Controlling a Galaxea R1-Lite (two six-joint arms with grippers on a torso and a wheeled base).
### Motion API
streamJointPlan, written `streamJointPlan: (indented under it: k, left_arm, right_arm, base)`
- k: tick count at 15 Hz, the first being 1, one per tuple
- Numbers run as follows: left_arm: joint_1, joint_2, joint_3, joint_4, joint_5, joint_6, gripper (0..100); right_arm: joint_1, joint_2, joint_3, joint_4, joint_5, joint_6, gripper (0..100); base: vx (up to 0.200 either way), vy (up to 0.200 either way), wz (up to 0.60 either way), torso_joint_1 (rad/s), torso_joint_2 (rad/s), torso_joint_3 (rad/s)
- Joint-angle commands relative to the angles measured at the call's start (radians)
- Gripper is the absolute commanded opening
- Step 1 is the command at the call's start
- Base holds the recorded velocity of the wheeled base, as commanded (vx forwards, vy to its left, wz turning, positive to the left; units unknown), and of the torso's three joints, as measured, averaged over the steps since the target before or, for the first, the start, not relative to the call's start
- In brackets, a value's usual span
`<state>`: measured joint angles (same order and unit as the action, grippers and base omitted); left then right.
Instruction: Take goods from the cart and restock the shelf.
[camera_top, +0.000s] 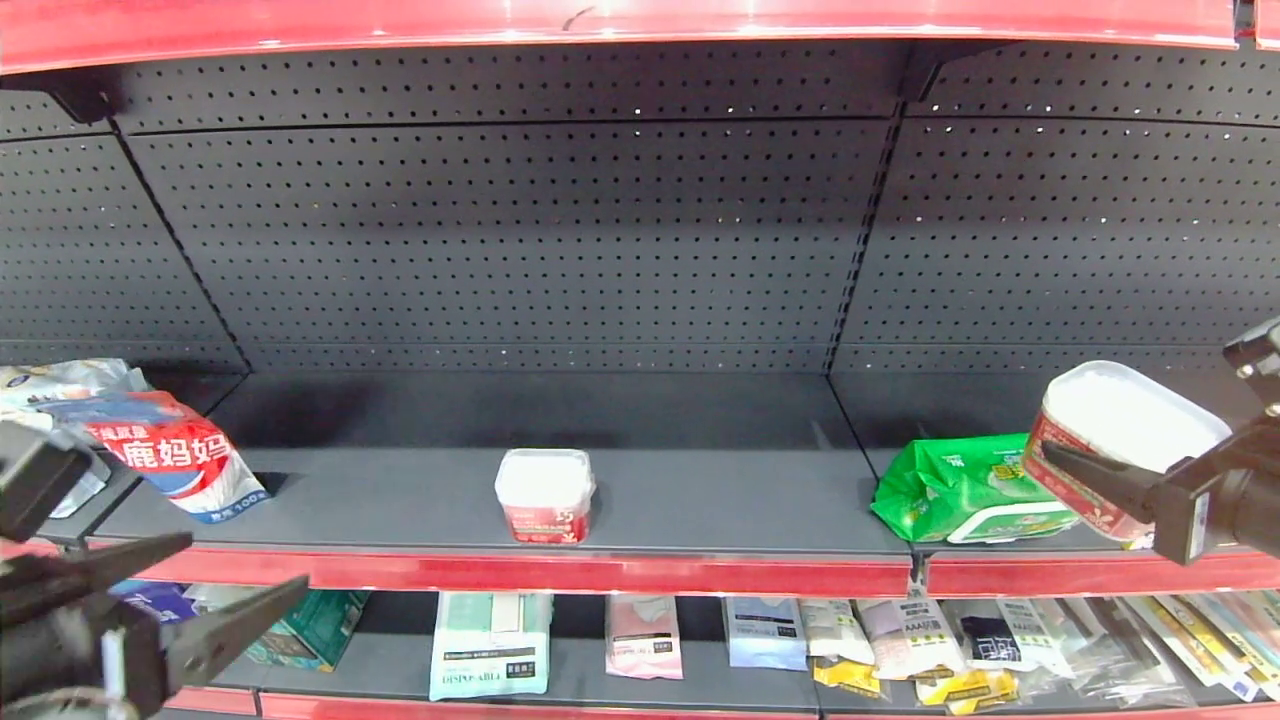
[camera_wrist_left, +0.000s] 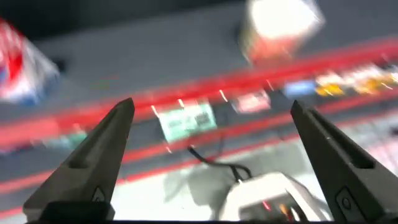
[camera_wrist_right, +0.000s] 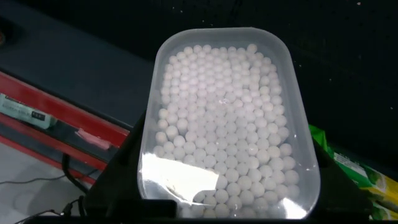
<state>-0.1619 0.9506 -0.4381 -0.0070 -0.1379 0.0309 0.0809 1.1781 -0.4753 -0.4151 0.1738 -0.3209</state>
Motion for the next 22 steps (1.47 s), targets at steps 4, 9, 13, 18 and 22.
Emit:
streamJointPlan:
  k: [4,9,13,18,22]
  left_arm:
    - [-0.027,-0.601,-0.039,0.542,0.182,-0.028,100]
    - [-0.028,-0.728,0.205,0.282,0.403,0.066,100]
    - [-0.028,-0.762,0.246,0.282,0.382,0.080,100]
    - [-0.028,-0.822,0.274,0.282,0.376,0.081,100]
    - [-0.030,-0.849,0.283,0.275,0.299,0.075,100]
  right_arm:
    - [0.033,0.040,-0.028,-0.001,0.021,0.000,0]
    - [0.034,0.041,-0.026,-0.001,0.023,0.000,0]
    - [0.034,0.040,-0.028,-0.001,0.023,0.000,0]
    - [0.036,0.080,-0.066,-0.002,0.050,-0.001,0]
    - [0.082,0.212,-0.138,-0.010,0.144,0.002,0]
  base:
    - [0.000,0.000,0.00,0.000,0.00,0.000]
    - [0.000,0.000,0.24,0.002,0.00,0.000]
    - [0.000,0.000,0.60,0.006,0.00,0.004]
    - [0.000,0.000,0.24,0.000,0.00,0.002]
    - [0.000,0.000,0.00,0.000,0.00,0.000]
